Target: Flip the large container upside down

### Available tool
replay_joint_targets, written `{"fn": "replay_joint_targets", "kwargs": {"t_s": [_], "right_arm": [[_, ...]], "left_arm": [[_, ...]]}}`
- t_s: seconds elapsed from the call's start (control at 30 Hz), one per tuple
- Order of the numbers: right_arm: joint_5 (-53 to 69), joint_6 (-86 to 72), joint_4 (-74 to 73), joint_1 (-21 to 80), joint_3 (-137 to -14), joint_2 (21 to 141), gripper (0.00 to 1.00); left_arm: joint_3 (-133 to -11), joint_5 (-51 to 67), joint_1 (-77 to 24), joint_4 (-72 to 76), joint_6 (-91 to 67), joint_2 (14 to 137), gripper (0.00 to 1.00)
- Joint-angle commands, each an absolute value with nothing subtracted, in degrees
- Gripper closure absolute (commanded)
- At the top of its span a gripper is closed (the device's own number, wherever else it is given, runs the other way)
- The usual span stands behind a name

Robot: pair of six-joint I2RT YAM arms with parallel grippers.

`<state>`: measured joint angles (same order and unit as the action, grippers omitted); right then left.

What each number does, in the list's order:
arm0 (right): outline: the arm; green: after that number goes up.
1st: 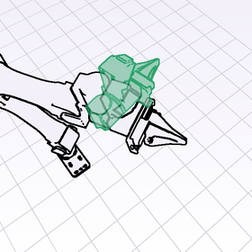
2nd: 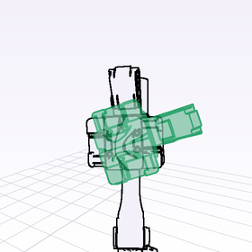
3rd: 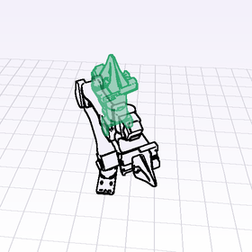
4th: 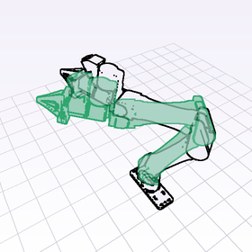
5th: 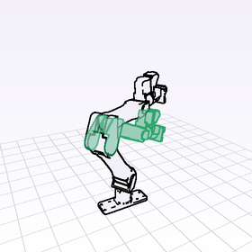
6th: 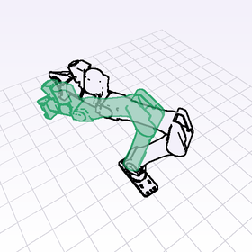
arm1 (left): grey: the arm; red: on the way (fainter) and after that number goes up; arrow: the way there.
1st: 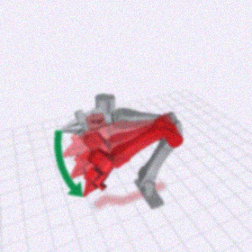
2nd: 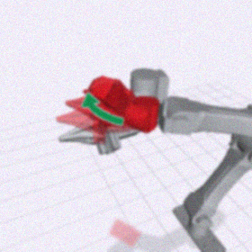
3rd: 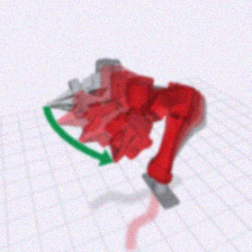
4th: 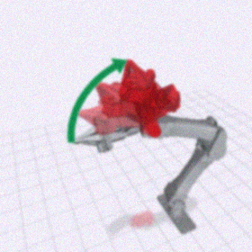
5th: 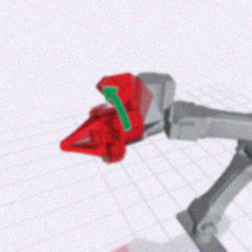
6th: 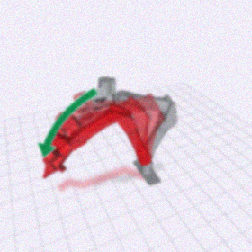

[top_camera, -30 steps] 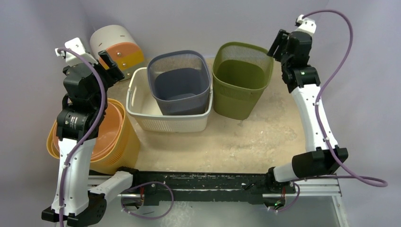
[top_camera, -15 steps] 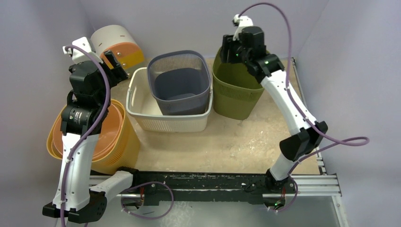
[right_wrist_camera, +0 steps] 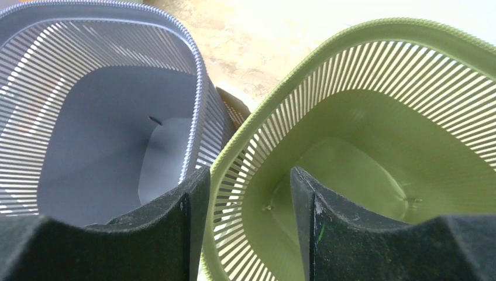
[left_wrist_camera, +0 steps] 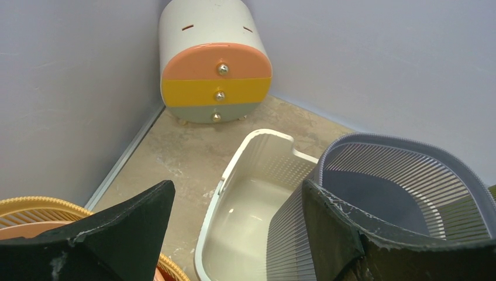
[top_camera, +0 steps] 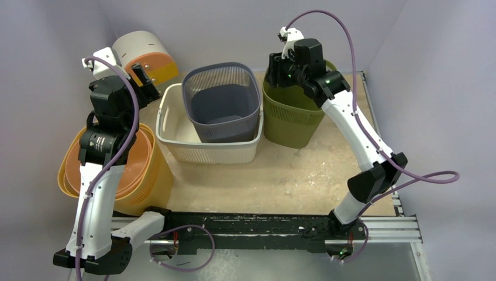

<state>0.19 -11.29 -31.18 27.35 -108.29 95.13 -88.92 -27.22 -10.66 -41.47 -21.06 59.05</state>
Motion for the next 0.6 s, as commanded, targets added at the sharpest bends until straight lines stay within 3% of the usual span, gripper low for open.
{"fn": "replay_joint_targets", "kwargs": {"t_s": [0.0,0.57], "right_arm": [[0.90,-9.80,-32.97,29.41,-107.78,94.29,0.45],[-7.68,-9.94,-36.11,31.30,-103.69,93.59,0.51]], "left_arm": [[-87.87,-27.21,-10.90,-39.20,-22.04,58.31,0.24],[-87.45,-27.01,-10.90,-39.41,-21.48,58.01,0.24]]}}
